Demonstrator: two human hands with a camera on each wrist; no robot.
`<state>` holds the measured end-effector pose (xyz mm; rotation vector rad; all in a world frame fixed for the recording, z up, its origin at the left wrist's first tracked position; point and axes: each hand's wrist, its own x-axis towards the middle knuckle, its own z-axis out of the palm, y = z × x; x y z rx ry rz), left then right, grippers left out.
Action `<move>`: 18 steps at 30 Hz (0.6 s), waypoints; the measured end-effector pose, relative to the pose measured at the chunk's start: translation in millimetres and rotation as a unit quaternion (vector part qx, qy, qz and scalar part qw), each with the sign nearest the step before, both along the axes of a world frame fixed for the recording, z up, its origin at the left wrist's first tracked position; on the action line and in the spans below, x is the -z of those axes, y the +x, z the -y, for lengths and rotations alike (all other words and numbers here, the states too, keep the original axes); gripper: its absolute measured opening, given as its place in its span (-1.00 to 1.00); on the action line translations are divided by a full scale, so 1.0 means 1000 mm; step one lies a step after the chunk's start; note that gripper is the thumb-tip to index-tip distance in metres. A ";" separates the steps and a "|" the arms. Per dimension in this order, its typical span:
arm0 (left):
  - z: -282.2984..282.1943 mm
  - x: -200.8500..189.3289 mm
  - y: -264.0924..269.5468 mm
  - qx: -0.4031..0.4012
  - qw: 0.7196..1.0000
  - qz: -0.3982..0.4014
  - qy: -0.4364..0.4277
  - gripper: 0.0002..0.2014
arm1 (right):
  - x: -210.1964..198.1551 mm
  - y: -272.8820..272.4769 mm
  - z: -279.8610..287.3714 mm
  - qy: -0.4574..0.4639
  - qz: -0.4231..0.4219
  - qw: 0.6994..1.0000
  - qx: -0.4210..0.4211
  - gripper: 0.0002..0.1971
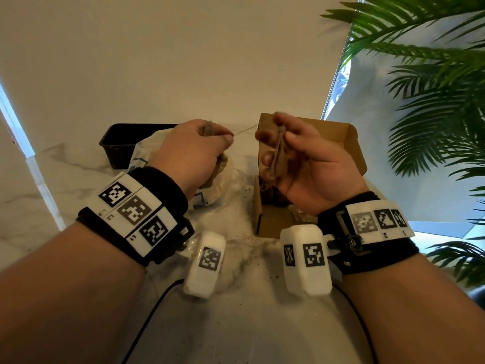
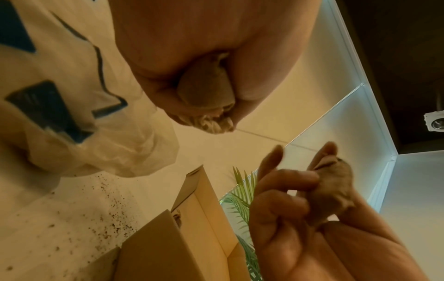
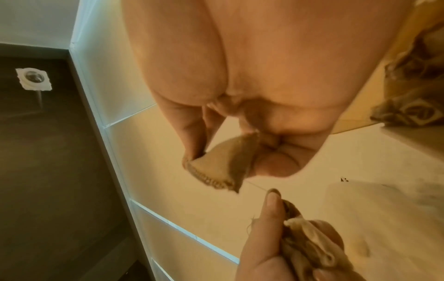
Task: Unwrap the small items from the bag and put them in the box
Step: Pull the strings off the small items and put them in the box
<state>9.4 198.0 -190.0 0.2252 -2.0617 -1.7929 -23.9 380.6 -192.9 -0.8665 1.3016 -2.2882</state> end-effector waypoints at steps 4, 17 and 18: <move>-0.006 0.000 0.007 0.095 0.990 0.046 -0.094 -0.94 | -0.003 -0.006 0.000 -0.049 0.053 0.987 0.143 -0.72; -0.014 0.002 0.010 0.169 0.971 0.029 -0.165 -0.93 | 0.000 -0.009 0.002 -0.008 0.128 0.955 0.267 -0.74; -0.013 0.002 0.010 0.167 0.971 0.028 -0.167 -0.93 | 0.000 -0.009 0.002 -0.007 0.128 0.954 0.272 -0.74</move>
